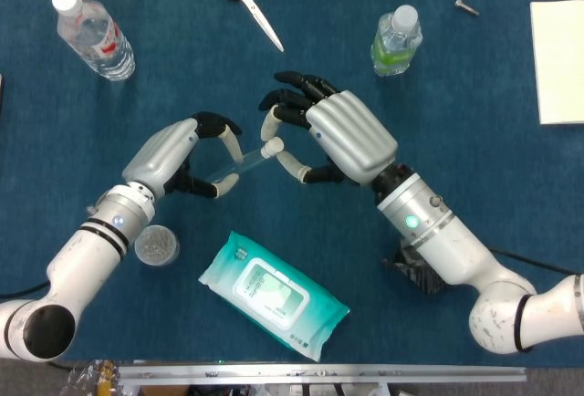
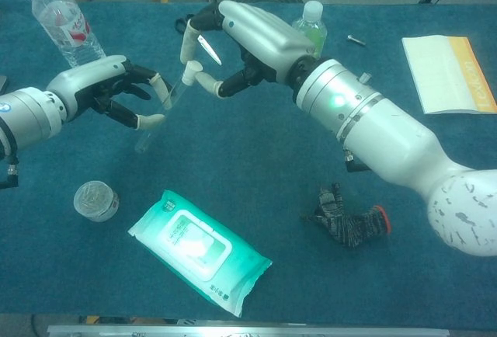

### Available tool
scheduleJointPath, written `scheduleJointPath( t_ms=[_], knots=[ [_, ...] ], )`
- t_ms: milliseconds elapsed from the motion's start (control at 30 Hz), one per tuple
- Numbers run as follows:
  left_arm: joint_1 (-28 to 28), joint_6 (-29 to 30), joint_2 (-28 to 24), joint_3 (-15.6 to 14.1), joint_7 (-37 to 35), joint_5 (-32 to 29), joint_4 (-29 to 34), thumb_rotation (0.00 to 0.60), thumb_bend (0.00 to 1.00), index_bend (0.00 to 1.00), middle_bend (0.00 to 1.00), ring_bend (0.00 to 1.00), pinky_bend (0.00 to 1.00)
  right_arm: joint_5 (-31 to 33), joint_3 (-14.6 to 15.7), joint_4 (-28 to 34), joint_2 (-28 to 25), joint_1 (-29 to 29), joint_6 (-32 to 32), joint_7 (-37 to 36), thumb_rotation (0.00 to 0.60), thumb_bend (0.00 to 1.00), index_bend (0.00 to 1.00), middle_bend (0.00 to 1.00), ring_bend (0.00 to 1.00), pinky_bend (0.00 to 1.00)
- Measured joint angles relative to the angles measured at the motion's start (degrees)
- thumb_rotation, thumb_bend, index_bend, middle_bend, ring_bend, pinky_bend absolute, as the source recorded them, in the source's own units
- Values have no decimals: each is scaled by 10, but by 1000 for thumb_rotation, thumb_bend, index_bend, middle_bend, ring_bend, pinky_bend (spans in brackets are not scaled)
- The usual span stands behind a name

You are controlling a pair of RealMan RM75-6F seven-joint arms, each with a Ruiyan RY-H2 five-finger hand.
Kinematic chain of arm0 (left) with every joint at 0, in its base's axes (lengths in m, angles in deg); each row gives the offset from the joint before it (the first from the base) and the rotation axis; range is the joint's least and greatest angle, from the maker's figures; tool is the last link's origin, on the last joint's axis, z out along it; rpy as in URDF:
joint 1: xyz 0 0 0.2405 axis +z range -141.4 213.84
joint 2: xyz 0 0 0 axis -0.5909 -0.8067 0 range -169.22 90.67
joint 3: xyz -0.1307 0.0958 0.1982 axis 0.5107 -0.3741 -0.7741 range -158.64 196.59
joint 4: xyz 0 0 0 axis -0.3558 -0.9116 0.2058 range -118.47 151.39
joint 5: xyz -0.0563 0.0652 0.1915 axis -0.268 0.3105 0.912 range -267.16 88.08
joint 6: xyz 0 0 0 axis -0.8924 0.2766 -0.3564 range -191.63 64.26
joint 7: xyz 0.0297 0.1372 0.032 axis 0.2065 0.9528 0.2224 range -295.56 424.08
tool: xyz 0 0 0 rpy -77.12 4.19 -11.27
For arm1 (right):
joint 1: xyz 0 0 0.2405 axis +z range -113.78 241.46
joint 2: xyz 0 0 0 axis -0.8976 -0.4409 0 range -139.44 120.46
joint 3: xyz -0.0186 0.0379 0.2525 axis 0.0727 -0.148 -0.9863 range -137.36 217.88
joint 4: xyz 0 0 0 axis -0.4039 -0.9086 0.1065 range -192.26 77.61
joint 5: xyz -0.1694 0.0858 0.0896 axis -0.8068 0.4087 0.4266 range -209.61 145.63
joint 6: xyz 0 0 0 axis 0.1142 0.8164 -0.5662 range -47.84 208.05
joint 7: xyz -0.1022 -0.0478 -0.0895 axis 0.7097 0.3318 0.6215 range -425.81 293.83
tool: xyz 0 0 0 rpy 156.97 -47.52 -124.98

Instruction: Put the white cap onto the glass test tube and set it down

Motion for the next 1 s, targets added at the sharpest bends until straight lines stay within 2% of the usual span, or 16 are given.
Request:
scheduleJointPath(
  t_ms=[167, 467, 833, 1000],
  knots=[
    [1, -2, 0, 0, -3, 0, -4, 600, 340, 531, 239, 109, 156, 0, -1, -2, -1, 0, -2, -4, 600, 439, 616, 322, 118, 168],
    [1, -5, 1, 0, -9, 1, -10, 600, 341, 531, 239, 109, 156, -2, -2, -10, -1, 0, -6, -12, 600, 440, 524, 322, 119, 168],
    [4, -9, 1, 0, -17, 5, -17, 600, 341, 531, 239, 109, 162, -5, -2, -17, 0, -1, -9, -21, 600, 439, 341, 317, 120, 168],
    [5, -10, 0, 1, -22, 8, -20, 600, 340, 531, 240, 109, 168, -7, -2, -19, 0, 0, -11, -24, 600, 439, 314, 316, 120, 168]
  ],
)
